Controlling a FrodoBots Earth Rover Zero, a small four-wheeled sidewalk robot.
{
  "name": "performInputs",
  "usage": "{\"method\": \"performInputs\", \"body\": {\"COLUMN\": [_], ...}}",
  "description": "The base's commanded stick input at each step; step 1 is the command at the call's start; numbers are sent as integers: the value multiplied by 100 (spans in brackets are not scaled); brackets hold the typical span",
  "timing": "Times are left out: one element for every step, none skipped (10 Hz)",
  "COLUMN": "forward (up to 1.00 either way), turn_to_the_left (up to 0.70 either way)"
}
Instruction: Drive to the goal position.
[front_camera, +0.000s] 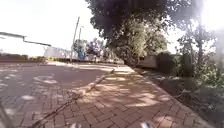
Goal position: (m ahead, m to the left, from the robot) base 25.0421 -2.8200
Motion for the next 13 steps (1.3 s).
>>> {"method": "performInputs", "body": {"forward": [46,70,70,70,70,70,70,70,70,70,70,70,70], "turn_to_the_left": [0,0,0,0,0,0,-6,-32,-32,-33,-33,0,0]}}
